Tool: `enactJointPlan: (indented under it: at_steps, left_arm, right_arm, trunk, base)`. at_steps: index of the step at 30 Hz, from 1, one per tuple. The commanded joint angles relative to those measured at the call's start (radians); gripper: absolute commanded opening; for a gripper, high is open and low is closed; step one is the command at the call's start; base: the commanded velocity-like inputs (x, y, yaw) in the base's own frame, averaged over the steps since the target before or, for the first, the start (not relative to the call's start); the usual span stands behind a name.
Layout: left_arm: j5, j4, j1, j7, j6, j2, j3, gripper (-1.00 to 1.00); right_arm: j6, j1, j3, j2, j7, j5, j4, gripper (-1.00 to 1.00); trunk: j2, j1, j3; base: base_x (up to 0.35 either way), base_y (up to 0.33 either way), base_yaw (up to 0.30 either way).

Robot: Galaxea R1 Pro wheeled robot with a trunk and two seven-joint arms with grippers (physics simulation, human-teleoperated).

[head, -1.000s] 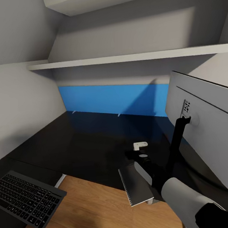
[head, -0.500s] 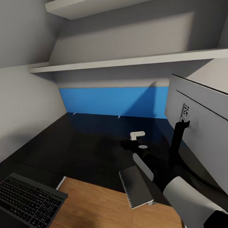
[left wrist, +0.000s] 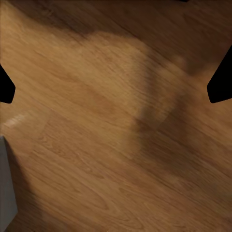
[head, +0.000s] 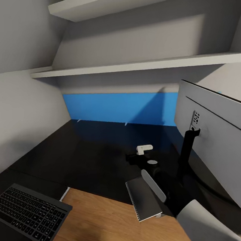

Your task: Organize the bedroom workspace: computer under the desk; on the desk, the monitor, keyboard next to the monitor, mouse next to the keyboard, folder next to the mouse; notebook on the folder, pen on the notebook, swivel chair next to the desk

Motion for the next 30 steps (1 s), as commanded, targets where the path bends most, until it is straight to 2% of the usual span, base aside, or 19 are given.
enactJointPlan:
  at_steps: [1,10,16,23,30]
  left_arm:
    - [0.003,0.0,-0.001,0.007,-0.004,0.0,-0.009,1.0]
    - [0.003,0.0,-0.001,0.007,-0.004,0.0,-0.011,1.0]
    - [0.002,0.0,-0.001,0.007,-0.004,0.0,-0.011,1.0]
    - [0.002,0.0,-0.001,0.007,-0.004,0.001,-0.01,1.0]
    - [0.003,0.0,-0.001,0.007,-0.005,0.004,-0.008,1.0]
  right_arm:
    - [0.002,0.003,0.002,0.0,-0.01,-0.01,-0.002,1.0]
    - [-0.009,0.062,0.001,-0.001,-0.005,-0.009,-0.004,1.0]
    - [-0.07,0.1,0.001,-0.003,-0.005,-0.009,-0.003,1.0]
    - [-0.137,0.125,0.004,-0.01,-0.012,-0.003,-0.022,1.0]
    - [-0.147,0.128,0.004,-0.013,-0.013,0.002,-0.032,1.0]
  trunk:
    - [-0.001,0.0,-0.001]
    - [-0.001,0.0,-0.001]
    - [-0.001,0.0,0.0]
    - [-0.001,0.0,0.001]
    - [-0.001,0.0,0.002]
  base:
    - [0.0,0.0,0.0]
    - [0.0,0.0,0.0]
    - [0.0,0.0,-0.011]
    - [0.0,0.0,-0.005]
    - [0.0,0.0,0.0]
